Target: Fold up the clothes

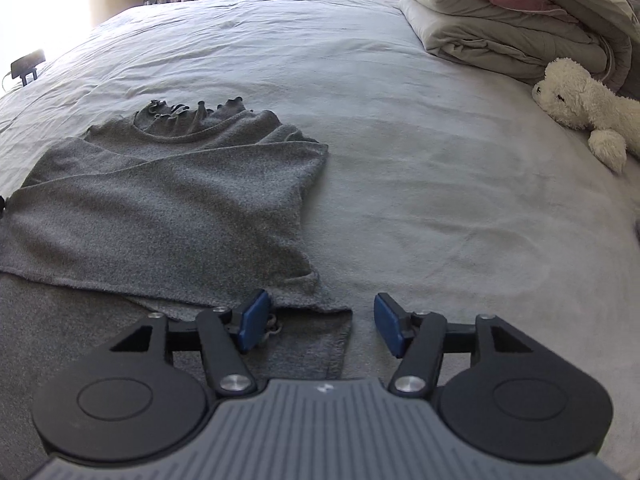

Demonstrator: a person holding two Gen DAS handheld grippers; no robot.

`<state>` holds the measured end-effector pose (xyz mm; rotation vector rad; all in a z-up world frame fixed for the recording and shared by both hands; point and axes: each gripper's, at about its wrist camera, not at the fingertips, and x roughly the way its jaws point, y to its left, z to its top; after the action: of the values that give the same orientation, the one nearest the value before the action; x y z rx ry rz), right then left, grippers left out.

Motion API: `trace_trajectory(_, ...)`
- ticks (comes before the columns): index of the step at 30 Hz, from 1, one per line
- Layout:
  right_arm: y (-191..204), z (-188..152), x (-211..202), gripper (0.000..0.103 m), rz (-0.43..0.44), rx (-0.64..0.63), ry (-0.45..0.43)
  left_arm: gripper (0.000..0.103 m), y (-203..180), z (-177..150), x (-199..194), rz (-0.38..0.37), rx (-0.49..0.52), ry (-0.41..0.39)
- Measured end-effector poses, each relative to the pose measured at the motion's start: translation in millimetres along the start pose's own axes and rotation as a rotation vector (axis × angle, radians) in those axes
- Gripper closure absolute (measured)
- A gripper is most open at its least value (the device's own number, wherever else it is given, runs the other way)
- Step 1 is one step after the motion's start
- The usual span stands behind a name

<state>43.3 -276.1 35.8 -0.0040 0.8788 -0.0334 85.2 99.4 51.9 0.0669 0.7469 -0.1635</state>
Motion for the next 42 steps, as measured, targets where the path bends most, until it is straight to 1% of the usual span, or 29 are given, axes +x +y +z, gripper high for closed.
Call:
trace_trajectory(2,-10,1,-5,0.043,-0.022,0.039,-0.019,0.068,0,-1,-1,-0.003,-0.002,0.002)
trace_trajectory(6,-15,6,-24,0.043,0.027,0.088,-0.141,0.065,-3,-2,-5,-0.014,0.005,-0.004)
trace_trajectory(7,-13,6,-25,0.046,0.036,0.082,-0.163,0.064,-5,-2,-6,-0.02,0.008,-0.006)
trace_trajectory(8,-8,7,-23,0.053,0.033,0.057,-0.173,0.064,-6,-3,-6,-0.027,0.011,-0.007)
trace_trajectory(9,-3,7,-21,0.077,0.03,0.033,-0.175,0.064,-9,-4,-7,-0.036,0.015,-0.007)
trace_trajectory(10,1,6,-16,0.098,0.029,0.01,-0.146,0.064,-11,-6,-7,-0.045,0.021,-0.006)
trace_trajectory(11,5,4,-8,0.101,0.035,-0.014,-0.097,0.064,-13,-7,-7,-0.055,0.025,-0.003)
trace_trajectory(12,8,2,-2,0.101,0.032,-0.03,-0.068,0.064,-15,-8,-7,-0.062,0.027,0.001)
trace_trajectory(15,12,-2,4,0.1,-0.003,-0.069,-0.047,0.064,-15,-8,-6,-0.056,0.03,0.006)
trace_trajectory(17,9,1,-4,0.086,0.007,-0.037,-0.079,0.064,-11,-7,-6,-0.056,0.014,0.007)
trace_trajectory(18,7,2,-9,0.081,0.022,-0.022,-0.097,0.064,-9,-7,-7,-0.057,0.004,0.008)
trace_trajectory(19,6,3,-13,0.069,0.041,-0.007,-0.104,0.064,-7,-6,-6,-0.057,-0.004,0.01)
trace_trajectory(20,6,3,-13,0.062,0.055,0.001,-0.105,0.063,-6,-6,-6,-0.058,-0.012,0.013)
trace_trajectory(21,8,3,-12,0.059,0.061,-0.004,-0.102,0.063,-5,-6,-5,-0.058,-0.019,0.016)
trace_trajectory(24,15,0,0,0.059,0.036,-0.045,-0.066,0.063,-6,-6,-4,-0.064,-0.024,0.025)
trace_trajectory(25,15,-1,3,0.064,0.042,-0.044,-0.061,0.063,-6,-6,-4,-0.067,-0.024,0.026)
trace_trajectory(26,15,-1,6,0.072,0.052,-0.043,-0.057,0.063,-6,-7,-4,-0.069,-0.024,0.026)
trace_trajectory(27,15,-1,6,0.09,0.071,-0.04,-0.053,0.063,-6,-7,-4,-0.071,-0.024,0.027)
trace_trajectory(29,16,0,6,0.094,0.078,-0.042,-0.048,0.063,-5,-7,-5,-0.075,-0.024,0.027)
trace_trajectory(31,12,2,5,0.097,0.091,-0.015,-0.045,0.063,-3,-6,-5,-0.077,-0.036,0.028)
trace_trajectory(34,1,5,1,0.098,0.12,0.045,-0.052,0.063,3,-5,-6,-0.066,-0.053,0.028)
trace_trajectory(37,-8,8,0,0.098,0.124,0.091,-0.058,0.063,8,-4,-5,-0.055,-0.073,0.032)
trace_trajectory(42,-6,7,8,0.098,0.103,0.088,-0.038,0.063,10,-3,-3,-0.057,-0.083,0.034)
